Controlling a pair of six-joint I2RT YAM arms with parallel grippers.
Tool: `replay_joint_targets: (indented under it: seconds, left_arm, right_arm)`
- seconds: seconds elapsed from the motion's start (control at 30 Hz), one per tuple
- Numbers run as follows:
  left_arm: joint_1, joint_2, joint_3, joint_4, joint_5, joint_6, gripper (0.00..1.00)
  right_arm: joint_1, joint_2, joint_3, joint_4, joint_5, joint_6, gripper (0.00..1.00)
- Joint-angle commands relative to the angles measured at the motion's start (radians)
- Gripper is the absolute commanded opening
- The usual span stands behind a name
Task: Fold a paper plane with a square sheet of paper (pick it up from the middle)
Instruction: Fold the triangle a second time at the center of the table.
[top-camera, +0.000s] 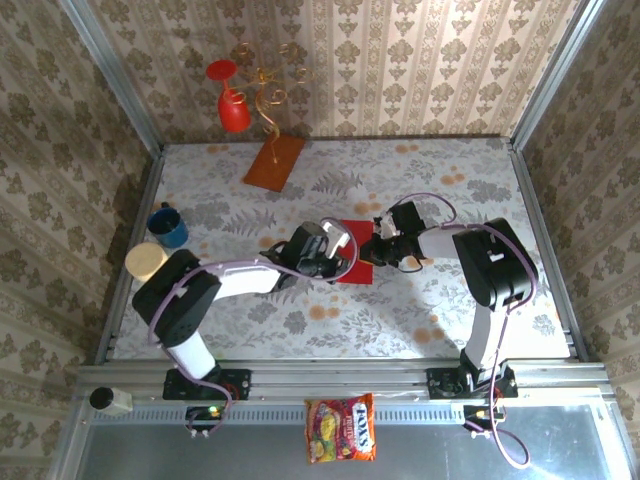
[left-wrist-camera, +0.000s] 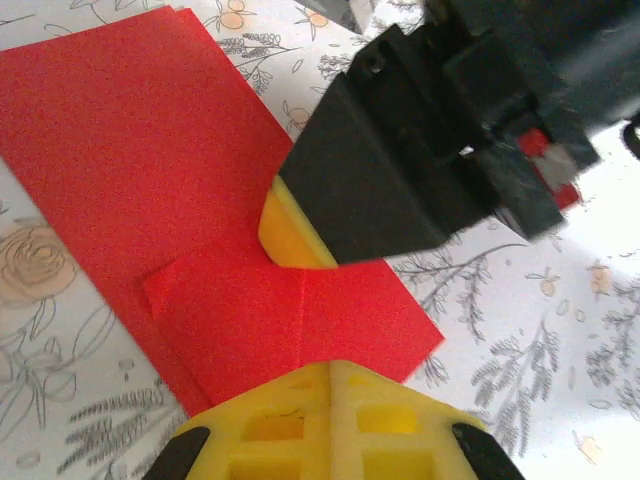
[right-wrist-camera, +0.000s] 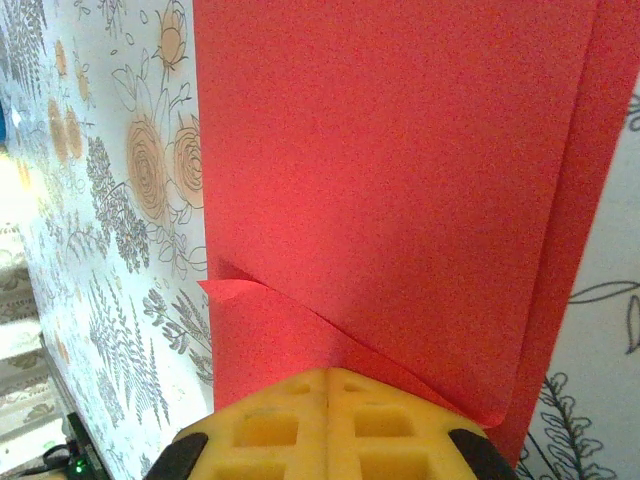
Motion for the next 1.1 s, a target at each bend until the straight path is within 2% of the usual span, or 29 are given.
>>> replay_joint_targets:
  seconds: [0.0,0.23,0.47,0.63,0.87,1.07]
  left_arm:
    - [0.021,0.080,0.037,-0.054,0.041,0.051,0.00]
    - [0.037,0.175,0.040,-0.056,0.040,0.071,0.00]
    - [0.037,0.189,-0.027,-0.020,0.038,0.058,0.00]
    - [0.036,0.193,-0.057,-0.002,0.035,0.051,0.00]
    - [0.036,0.204,-0.072,0.011,0.038,0.050,0.00]
    - [0.036,0.206,-0.080,0.018,0.044,0.042,0.00]
  right_arm:
    - [0.031,0.084,-0.068,-0.092,0.179,0.002,0.00]
    - [0.053,0.041,-0.061,-0.129,0.181,-0.001,0.00]
    - [0.035,0.062,0.091,-0.279,0.224,-0.038,0.00]
    - [0.014,0.089,0.155,-0.318,0.235,-0.046,0.01]
    - [-0.038,0.104,0.177,-0.324,0.237,-0.053,0.16]
    - [-0.104,0.107,0.204,-0.333,0.236,-0.049,0.21]
